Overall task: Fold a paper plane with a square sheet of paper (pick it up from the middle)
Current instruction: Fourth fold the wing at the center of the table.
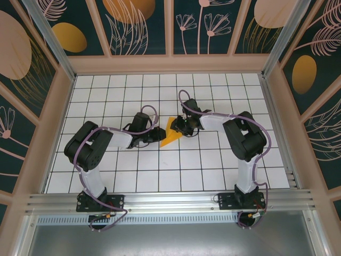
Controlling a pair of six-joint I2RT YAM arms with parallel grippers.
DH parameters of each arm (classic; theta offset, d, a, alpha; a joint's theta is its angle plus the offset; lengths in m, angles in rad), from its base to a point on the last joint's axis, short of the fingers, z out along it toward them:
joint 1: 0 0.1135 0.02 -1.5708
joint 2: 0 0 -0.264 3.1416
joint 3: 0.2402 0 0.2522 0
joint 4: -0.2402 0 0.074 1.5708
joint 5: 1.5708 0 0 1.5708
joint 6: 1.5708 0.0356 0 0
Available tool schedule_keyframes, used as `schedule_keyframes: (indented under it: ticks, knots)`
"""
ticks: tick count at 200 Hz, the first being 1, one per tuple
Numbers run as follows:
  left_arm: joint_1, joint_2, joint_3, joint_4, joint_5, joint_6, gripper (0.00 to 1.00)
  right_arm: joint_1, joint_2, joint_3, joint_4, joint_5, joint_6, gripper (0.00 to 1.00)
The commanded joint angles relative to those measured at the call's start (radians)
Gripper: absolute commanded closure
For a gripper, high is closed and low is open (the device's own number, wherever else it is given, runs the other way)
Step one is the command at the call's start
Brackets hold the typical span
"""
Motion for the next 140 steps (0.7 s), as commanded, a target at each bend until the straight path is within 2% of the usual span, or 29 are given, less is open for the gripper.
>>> schedule_keyframes:
  ticks: [1,69,140]
  knots:
    - [-0.004,0.008,0.016,-0.033,-0.017,0.02,0.82,-0.006,0.077,-0.005,-0.144,0.093,-0.011,0.66]
    - [0.0,-0.02,0.038,-0.031,-0.001,0.008,0.79,-0.004,0.126,0.039,-0.213,0.108,-0.003,0.65]
    - [0.001,-0.024,0.046,0.014,0.026,-0.014,0.78,0.009,0.157,0.051,-0.208,0.121,0.011,0.61]
